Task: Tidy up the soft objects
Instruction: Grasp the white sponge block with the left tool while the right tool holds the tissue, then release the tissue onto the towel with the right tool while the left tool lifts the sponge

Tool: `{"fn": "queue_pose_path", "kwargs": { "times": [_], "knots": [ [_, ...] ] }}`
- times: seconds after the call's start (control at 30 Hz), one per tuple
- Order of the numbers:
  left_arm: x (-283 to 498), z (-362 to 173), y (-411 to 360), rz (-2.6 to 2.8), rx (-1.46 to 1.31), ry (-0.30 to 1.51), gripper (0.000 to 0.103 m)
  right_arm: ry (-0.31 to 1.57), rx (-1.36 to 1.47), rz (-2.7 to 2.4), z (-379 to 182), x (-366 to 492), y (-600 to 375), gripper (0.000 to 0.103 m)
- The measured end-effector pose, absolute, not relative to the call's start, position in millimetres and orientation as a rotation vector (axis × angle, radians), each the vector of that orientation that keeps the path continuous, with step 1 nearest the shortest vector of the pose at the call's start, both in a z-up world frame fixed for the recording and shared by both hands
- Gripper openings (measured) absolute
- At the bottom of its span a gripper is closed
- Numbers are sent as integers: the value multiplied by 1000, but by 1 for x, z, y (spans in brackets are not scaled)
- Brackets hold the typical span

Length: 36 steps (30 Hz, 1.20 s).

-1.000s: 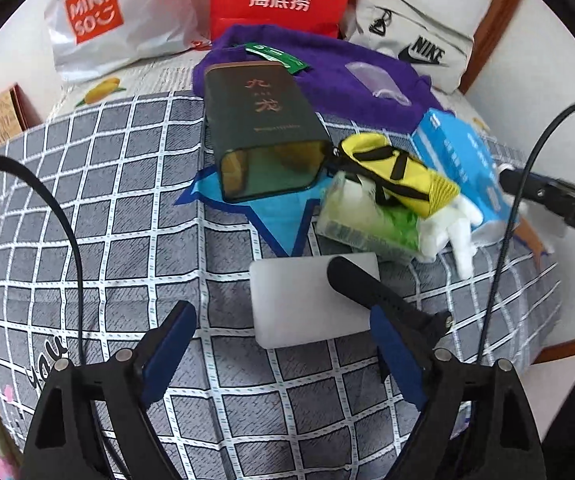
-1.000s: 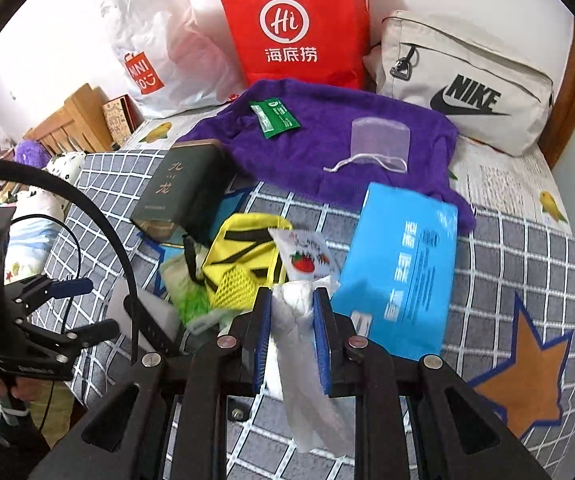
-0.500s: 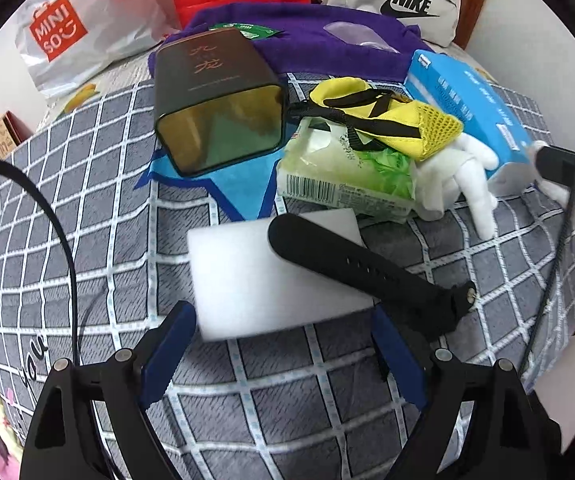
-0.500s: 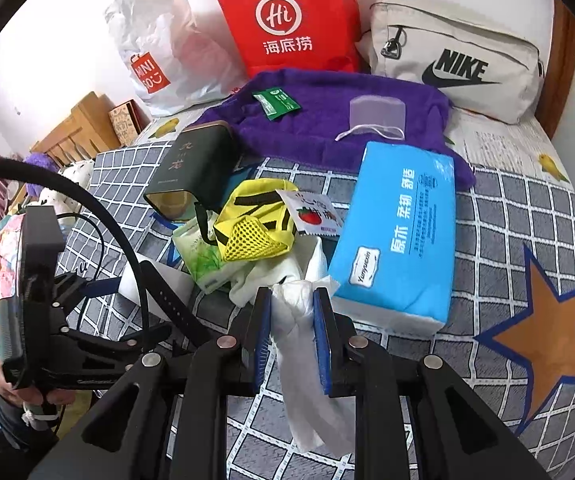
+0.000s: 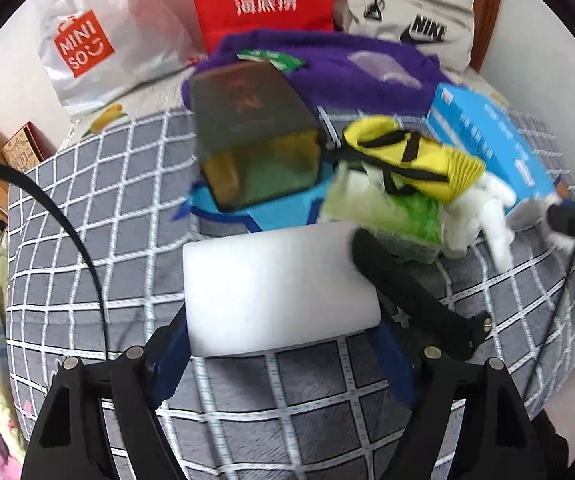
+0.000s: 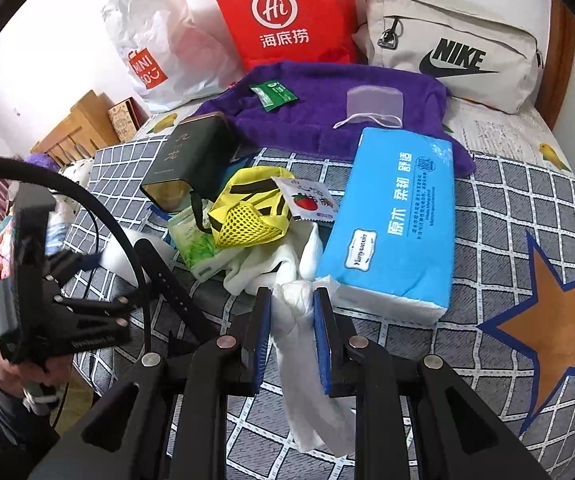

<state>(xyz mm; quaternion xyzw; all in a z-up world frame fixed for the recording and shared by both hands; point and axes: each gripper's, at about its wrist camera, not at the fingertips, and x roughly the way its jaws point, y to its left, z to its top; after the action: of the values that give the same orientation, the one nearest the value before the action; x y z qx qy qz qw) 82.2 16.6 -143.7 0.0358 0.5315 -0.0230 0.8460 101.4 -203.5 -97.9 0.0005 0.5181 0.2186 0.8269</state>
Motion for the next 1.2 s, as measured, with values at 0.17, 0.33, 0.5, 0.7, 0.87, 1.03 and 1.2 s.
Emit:
{"fn": "queue_pose_path", "kwargs": {
  "times": [0.17, 0.33, 0.5, 0.7, 0.87, 1.03, 1.2],
  "knots": [
    [81, -124, 37, -55, 7, 1093, 80, 1096, 11, 479, -97, 99, -202, 21],
    [82, -103, 52, -29, -14, 1048, 80, 1076, 16, 478, -89, 99, -206, 21],
    [87, -81, 50, -29, -2, 991, 80, 1051, 22, 467, -78, 103, -211, 21],
    [96, -58, 34, -21, 60, 924, 80, 1024, 35, 451, -68, 111, -218, 21],
    [109, -44, 31, -32, 51, 885, 80, 1000, 40, 443, -62, 121, -221, 21],
    [125, -37, 33, -34, 40, 867, 80, 978, 37, 444, -57, 131, -220, 21],
    [138, -36, 36, -30, 39, 862, 80, 976, 26, 437, -55, 146, -218, 21]
  ]
}}
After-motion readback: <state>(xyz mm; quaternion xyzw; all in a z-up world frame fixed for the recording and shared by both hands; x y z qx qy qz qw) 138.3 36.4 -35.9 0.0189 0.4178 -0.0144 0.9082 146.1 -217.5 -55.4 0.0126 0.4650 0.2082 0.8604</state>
